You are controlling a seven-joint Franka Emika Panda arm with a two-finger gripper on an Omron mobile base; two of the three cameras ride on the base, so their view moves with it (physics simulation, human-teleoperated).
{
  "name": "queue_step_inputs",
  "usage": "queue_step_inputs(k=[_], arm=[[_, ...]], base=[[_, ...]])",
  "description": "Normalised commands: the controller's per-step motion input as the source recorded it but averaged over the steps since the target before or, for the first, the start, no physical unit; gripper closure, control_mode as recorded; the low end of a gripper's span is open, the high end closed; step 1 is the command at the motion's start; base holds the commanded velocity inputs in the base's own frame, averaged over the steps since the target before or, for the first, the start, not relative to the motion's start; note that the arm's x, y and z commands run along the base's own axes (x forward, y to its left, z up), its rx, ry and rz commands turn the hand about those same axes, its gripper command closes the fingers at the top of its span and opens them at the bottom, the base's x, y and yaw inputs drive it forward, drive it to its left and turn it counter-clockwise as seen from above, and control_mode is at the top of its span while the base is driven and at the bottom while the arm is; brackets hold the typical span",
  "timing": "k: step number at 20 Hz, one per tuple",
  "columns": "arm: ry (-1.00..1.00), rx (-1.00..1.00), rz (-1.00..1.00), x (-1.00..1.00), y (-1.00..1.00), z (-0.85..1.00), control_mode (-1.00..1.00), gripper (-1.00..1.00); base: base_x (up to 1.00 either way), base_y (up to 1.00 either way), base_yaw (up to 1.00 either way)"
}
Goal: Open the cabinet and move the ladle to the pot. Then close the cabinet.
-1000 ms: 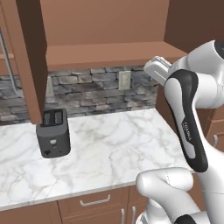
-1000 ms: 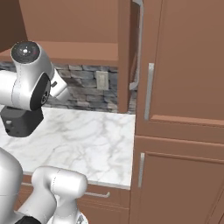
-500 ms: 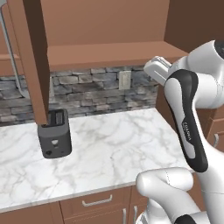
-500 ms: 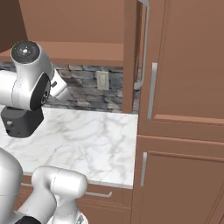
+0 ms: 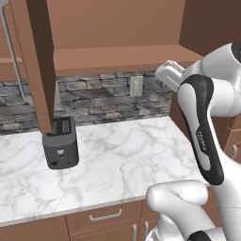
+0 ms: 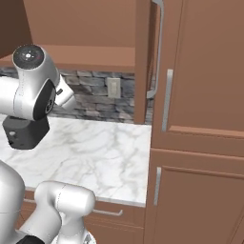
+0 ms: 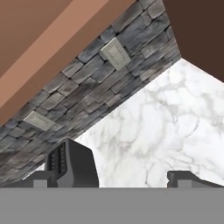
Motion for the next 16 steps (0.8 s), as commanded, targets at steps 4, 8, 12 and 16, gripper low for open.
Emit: queue_step_inputs(k=[4, 8, 12, 16], arm=[[0.00, 0.00, 0.00, 0.00, 0.00, 0.00, 1.00, -1.00], [-0.04, 0.00, 0.01, -0.02, 0.00, 0.00, -1.00, -1.00], [-0.07, 0.00, 0.00, -0.22, 0.00, 0.02, -1.00, -1.00], [-0.08, 0.00, -0.01, -0.49, 0.00, 0.16, -1.00, -1.00]], base=[[0.17, 0.06, 0.12], [0.02, 0.02, 0.05], [0.00, 0.00, 0.00], [0.00, 0.00, 0.00]])
